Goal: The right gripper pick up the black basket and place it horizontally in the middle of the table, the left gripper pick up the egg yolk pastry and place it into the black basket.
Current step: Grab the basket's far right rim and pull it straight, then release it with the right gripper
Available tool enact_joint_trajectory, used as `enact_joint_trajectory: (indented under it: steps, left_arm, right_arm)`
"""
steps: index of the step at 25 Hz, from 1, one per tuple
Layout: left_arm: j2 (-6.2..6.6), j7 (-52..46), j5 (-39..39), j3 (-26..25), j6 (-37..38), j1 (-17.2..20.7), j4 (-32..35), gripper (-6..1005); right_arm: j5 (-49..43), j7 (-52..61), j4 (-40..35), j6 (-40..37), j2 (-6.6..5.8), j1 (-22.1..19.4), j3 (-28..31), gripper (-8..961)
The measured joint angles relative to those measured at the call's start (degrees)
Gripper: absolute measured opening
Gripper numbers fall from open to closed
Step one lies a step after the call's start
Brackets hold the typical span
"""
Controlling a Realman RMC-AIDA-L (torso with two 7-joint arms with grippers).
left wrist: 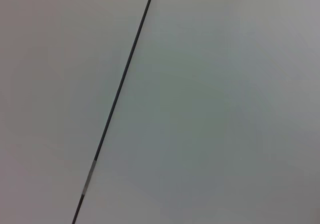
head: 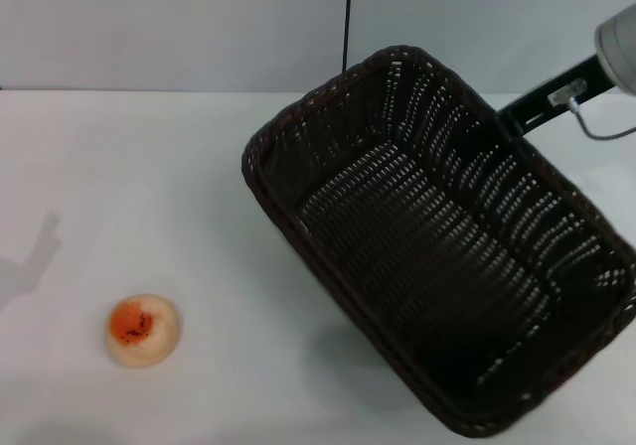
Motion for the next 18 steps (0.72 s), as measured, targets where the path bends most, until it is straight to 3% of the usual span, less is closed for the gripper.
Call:
enact_joint_trajectory:
  steps: [4, 8, 13, 14, 18]
  left_arm:
    - [-0.07, 0.2, 0.2, 0.3, -0.1, 0.0, 0.3, 831]
    - [-0.09, 0.2, 0.5, 0.6, -0.2, -0.3, 0.3, 831]
    - [-0.18, 1.0, 0.5, 0.8, -0.2, -0.1, 0.2, 830]
    - [-0.23, 1.3, 0.5, 0.8, -0.2, -0.1, 0.1, 830]
    - [-0.41, 1.7, 0.3, 0.4, -0.4, 0.2, -1.2, 830]
  right_arm:
    - [-0.1, -9.9, -0.4, -3.4, -1.10, 1.9, -2.7, 165]
    - [-0.7, -15.7, -1.3, -3.2, -1.07, 2.7, -5.4, 165]
    - [-0.6, -25.1, -2.6, -1.7, 0.06, 4.0, -7.3, 165]
    - [0.7, -27.9, -2.7, -1.2, 0.93, 4.3, -7.8, 165]
    - [4.4, -30.1, -2.0, 0.1, 1.47, 4.5, -10.5, 165]
